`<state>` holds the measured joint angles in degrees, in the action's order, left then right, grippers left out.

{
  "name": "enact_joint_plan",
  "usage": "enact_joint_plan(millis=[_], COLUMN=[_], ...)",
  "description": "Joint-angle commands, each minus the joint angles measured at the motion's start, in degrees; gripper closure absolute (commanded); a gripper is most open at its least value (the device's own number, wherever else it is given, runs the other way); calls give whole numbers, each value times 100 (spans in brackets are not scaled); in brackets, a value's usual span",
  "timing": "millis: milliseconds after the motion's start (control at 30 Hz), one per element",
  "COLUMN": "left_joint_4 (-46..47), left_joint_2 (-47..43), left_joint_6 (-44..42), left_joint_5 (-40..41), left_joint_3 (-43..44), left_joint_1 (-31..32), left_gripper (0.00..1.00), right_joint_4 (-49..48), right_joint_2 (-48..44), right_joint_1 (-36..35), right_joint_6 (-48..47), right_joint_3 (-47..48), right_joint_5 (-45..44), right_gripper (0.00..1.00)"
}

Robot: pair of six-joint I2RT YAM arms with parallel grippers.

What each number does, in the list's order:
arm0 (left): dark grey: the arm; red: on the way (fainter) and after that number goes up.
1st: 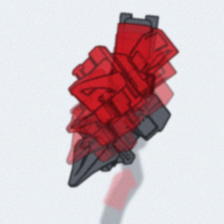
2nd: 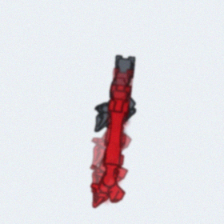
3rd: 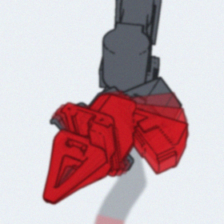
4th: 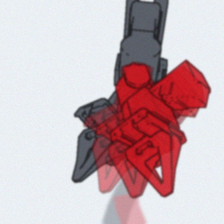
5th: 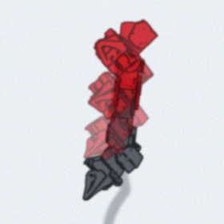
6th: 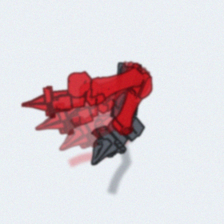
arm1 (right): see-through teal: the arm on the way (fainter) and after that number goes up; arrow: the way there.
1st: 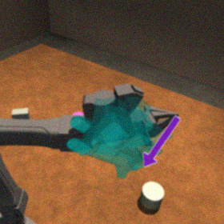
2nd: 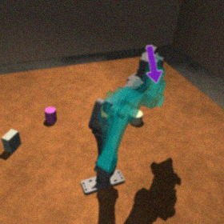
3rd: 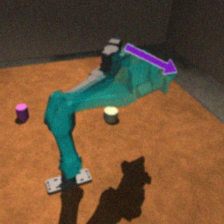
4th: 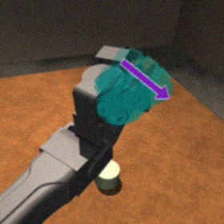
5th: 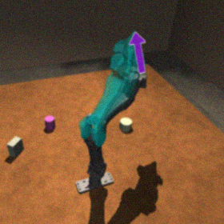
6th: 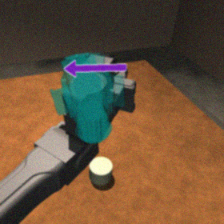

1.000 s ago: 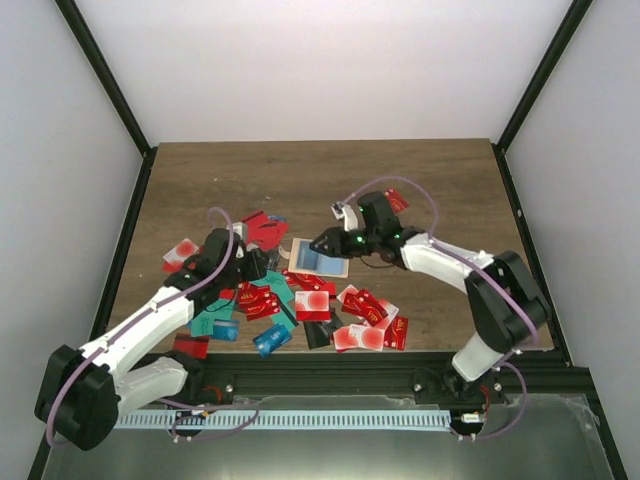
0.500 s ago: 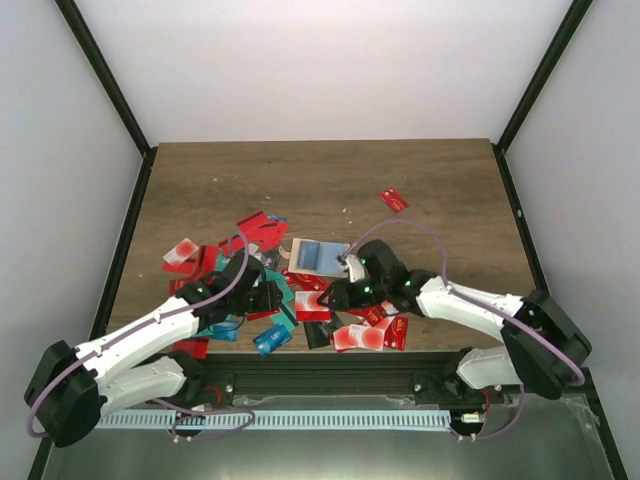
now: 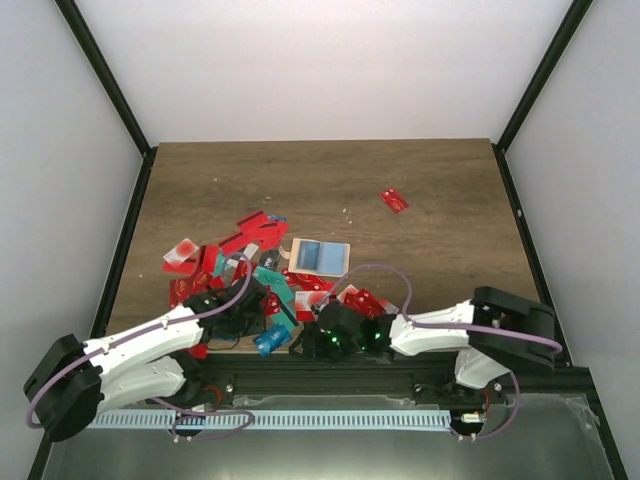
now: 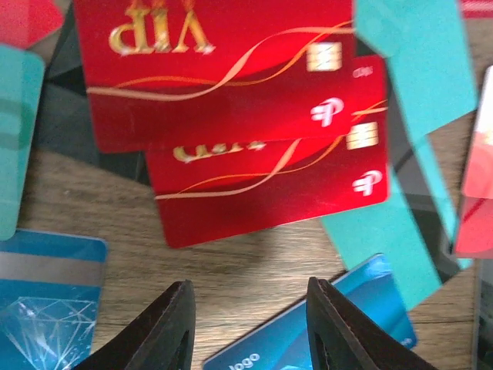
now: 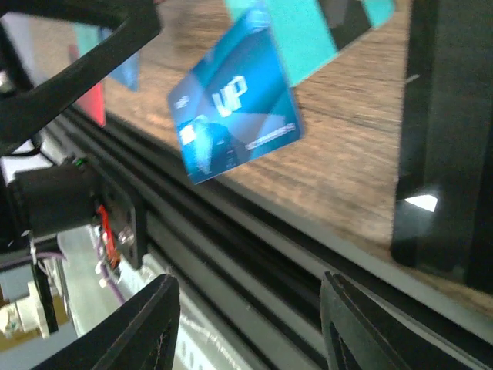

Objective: Put the credit cards into the card holder

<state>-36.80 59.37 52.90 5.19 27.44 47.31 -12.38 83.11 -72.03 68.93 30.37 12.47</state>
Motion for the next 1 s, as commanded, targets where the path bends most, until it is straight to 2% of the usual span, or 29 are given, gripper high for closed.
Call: enact_joint_plan(millis=[0, 267, 967], left_joint_4=[211, 547, 814], left_joint_2=[-114, -14, -387], left_joint_6=[248, 274, 1068], left_joint_5=[-11, -365, -714], left_joint_3=[-311, -597, -773], left_joint_1=[30, 199, 1240], left_gripper=[59, 60, 60], right_joint_4=[-568, -928, -2072], right_joint_2=[613, 1132, 2104], right_joint_1=[-239, -350, -350], right_joint_6=[890, 1259, 2161], right_joint_3=[209, 278, 316], right_joint_5=[-588, -550, -608], right_gripper=[48, 48, 49])
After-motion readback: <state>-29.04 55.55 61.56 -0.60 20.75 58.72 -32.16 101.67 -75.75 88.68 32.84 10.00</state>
